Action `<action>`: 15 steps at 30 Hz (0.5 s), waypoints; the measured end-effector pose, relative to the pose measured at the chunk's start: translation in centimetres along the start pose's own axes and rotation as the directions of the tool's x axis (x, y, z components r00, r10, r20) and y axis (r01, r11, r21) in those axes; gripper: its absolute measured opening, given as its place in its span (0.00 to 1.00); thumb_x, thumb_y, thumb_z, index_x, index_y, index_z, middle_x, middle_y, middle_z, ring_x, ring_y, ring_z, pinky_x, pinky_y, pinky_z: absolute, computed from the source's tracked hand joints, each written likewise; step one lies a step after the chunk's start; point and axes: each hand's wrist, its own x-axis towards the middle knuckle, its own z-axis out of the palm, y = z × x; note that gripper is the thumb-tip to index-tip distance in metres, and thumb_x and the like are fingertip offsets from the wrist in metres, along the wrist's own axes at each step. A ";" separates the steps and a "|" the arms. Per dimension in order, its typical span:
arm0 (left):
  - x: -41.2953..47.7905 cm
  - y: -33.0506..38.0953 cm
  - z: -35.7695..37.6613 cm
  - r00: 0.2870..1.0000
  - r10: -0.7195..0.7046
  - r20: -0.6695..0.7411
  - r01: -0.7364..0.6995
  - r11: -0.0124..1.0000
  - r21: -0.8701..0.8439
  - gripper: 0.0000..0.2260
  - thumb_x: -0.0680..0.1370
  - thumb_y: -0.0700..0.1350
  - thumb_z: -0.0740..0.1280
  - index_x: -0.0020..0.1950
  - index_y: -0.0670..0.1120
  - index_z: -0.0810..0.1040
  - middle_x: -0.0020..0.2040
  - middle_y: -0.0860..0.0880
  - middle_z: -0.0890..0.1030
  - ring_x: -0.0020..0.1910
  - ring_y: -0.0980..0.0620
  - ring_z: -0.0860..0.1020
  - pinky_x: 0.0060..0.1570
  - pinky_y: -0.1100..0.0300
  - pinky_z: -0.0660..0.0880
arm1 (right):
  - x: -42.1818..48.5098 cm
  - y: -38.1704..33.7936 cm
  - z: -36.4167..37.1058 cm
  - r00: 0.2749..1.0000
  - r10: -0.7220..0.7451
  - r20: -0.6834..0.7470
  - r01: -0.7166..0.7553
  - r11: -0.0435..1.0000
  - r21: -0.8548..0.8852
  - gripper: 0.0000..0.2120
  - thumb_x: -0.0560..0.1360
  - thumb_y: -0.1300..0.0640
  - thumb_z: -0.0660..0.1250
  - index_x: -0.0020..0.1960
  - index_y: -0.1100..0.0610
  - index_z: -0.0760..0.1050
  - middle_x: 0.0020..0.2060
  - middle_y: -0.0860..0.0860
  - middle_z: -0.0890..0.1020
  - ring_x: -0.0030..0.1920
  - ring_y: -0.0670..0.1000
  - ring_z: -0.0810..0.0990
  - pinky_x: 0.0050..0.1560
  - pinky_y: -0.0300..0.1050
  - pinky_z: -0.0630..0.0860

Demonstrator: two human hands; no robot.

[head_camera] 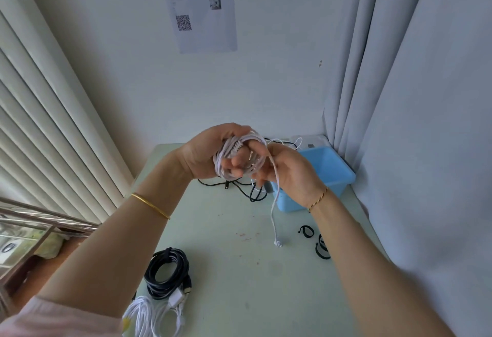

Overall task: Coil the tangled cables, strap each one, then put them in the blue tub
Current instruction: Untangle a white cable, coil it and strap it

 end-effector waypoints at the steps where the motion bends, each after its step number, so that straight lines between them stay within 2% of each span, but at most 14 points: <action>1: 0.0 0.0 -0.3 1.000 0.005 0.016 -0.004 0.995 -0.099 0.17 0.74 0.53 0.67 0.48 0.40 0.84 0.25 0.50 0.76 0.25 0.52 0.76 0.32 0.63 0.76 | -0.2 0.1 0.1 1.000 0.006 -0.005 -0.006 1.000 0.029 0.13 0.76 0.61 0.55 0.41 0.59 0.78 0.27 0.56 0.75 0.26 0.53 0.72 0.37 0.50 0.77; 2: 0.1 -0.1 -0.8 0.999 0.013 0.039 -0.004 0.978 -0.210 0.17 0.75 0.51 0.67 0.51 0.38 0.83 0.27 0.49 0.78 0.28 0.50 0.79 0.34 0.63 0.78 | -0.4 0.1 0.3 1.000 0.001 -0.027 0.000 0.999 0.037 0.16 0.79 0.59 0.54 0.40 0.56 0.78 0.24 0.53 0.71 0.23 0.50 0.66 0.32 0.45 0.73; 4: 0.2 0.0 -1.3 0.996 0.049 0.075 -0.014 0.913 -0.409 0.17 0.78 0.48 0.64 0.55 0.35 0.81 0.32 0.48 0.81 0.32 0.49 0.81 0.42 0.60 0.80 | -0.5 0.6 0.4 0.991 -0.032 -0.131 0.030 0.999 -0.017 0.14 0.81 0.58 0.55 0.42 0.57 0.76 0.23 0.49 0.65 0.22 0.46 0.60 0.26 0.38 0.65; 6: 0.5 -0.1 -1.1 0.995 0.093 0.032 -0.064 0.858 -0.509 0.20 0.79 0.49 0.62 0.59 0.33 0.78 0.36 0.47 0.81 0.33 0.51 0.80 0.49 0.59 0.79 | -0.5 1.2 0.6 0.970 -0.038 -0.239 0.006 0.991 -0.133 0.12 0.82 0.59 0.56 0.44 0.58 0.75 0.22 0.45 0.63 0.22 0.45 0.58 0.23 0.36 0.60; 7: 0.8 -0.3 -0.8 0.992 0.117 -0.038 -0.120 0.848 -0.517 0.21 0.79 0.50 0.60 0.59 0.32 0.77 0.37 0.47 0.81 0.32 0.53 0.79 0.50 0.59 0.78 | -0.5 1.5 0.8 0.962 -0.041 -0.269 -0.017 0.977 -0.211 0.12 0.82 0.59 0.56 0.44 0.57 0.75 0.22 0.44 0.63 0.22 0.45 0.58 0.23 0.36 0.60; 9: 1.4 -0.4 0.1 0.956 0.175 -0.237 -0.269 0.844 -0.463 0.22 0.79 0.50 0.56 0.58 0.32 0.75 0.37 0.47 0.81 0.33 0.53 0.79 0.51 0.57 0.79 | -0.6 2.1 0.9 0.964 -0.043 -0.261 -0.069 0.912 -0.404 0.13 0.82 0.56 0.56 0.46 0.56 0.77 0.22 0.44 0.65 0.23 0.45 0.60 0.23 0.38 0.62; 12: 2.1 -0.2 0.7 0.834 0.232 -0.501 -0.416 0.861 -0.293 0.13 0.81 0.46 0.53 0.52 0.38 0.71 0.39 0.46 0.80 0.36 0.51 0.77 0.55 0.55 0.78 | -1.6 2.1 1.1 0.988 0.061 -0.140 -0.138 0.747 -0.650 0.13 0.82 0.55 0.55 0.48 0.54 0.78 0.24 0.46 0.69 0.22 0.46 0.66 0.24 0.42 0.69; 13: 2.3 -0.2 0.4 0.783 0.218 -0.583 -0.397 0.896 -0.198 0.11 0.83 0.45 0.53 0.51 0.39 0.70 0.39 0.46 0.80 0.37 0.51 0.77 0.52 0.56 0.78 | -2.0 1.8 1.2 0.990 0.109 -0.092 -0.142 0.705 -0.695 0.13 0.82 0.55 0.55 0.48 0.54 0.78 0.25 0.47 0.70 0.22 0.45 0.67 0.25 0.41 0.70; 15: 2.3 -0.6 -0.1 0.672 0.213 -0.709 -0.217 0.972 0.086 0.10 0.84 0.45 0.53 0.49 0.42 0.71 0.40 0.47 0.81 0.38 0.52 0.77 0.43 0.59 0.76 | -2.6 0.8 1.7 0.985 0.172 -0.009 -0.120 0.647 -0.753 0.12 0.81 0.55 0.57 0.50 0.57 0.78 0.27 0.48 0.70 0.23 0.42 0.67 0.25 0.39 0.71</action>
